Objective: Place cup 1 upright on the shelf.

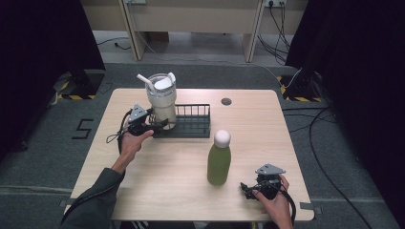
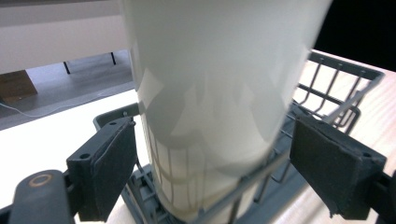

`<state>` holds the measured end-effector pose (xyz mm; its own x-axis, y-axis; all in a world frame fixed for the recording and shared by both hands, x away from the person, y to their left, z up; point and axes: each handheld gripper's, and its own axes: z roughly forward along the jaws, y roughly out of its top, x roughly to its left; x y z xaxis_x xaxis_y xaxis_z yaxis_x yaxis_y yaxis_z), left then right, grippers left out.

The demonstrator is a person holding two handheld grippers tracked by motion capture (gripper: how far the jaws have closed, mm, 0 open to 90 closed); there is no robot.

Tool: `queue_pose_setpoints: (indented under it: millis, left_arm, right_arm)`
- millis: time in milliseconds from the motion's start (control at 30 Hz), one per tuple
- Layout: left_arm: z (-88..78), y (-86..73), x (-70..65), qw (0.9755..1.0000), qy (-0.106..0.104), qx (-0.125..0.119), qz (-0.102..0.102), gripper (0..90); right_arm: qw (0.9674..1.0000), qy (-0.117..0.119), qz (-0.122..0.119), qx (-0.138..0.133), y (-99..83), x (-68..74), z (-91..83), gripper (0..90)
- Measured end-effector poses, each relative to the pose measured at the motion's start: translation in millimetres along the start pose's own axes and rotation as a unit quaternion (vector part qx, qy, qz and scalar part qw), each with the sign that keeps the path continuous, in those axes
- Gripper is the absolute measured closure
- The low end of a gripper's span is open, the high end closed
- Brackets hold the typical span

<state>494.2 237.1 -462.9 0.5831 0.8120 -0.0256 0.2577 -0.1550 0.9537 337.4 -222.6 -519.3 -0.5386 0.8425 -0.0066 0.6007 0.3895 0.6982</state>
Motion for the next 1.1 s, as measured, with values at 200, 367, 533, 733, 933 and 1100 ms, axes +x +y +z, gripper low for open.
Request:
queue_pose_setpoints:
  millis: [200,367,533,733,933,1100]
  left_arm:
    - [-14.3,-1.2,-3.1,0.9999,-0.011,0.003,-0.010,14.8]
    - [-29.5,-3.2,-7.4,0.9993,-0.027,0.000,-0.025,14.8]
    - [-38.4,-8.4,-13.5,0.9986,-0.038,-0.002,-0.037,14.7]
    - [-50.6,-17.1,-20.0,0.9978,-0.048,-0.001,-0.046,14.8]
    - [-59.3,-22.4,-25.4,0.9976,-0.056,0.004,-0.041,14.8]
    - [-64.8,-28.5,-28.0,0.9971,-0.061,0.011,-0.044,14.7]
  right_arm:
    - [1.0000,0.000,0.000,0.000,0.0,0.0,0.0,0.3]
    - [1.0000,0.000,0.001,0.001,0.0,0.1,-0.1,0.3]
    - [1.0000,0.000,0.000,-0.002,-0.1,0.0,0.3,0.3]
    - [1.0000,0.000,0.000,-0.002,-0.1,0.0,0.3,0.3]
    - [1.0000,0.000,0.000,-0.002,-0.1,0.1,0.3,0.3]
    - [1.0000,0.000,0.000,-0.002,-0.1,0.1,0.3,0.3]
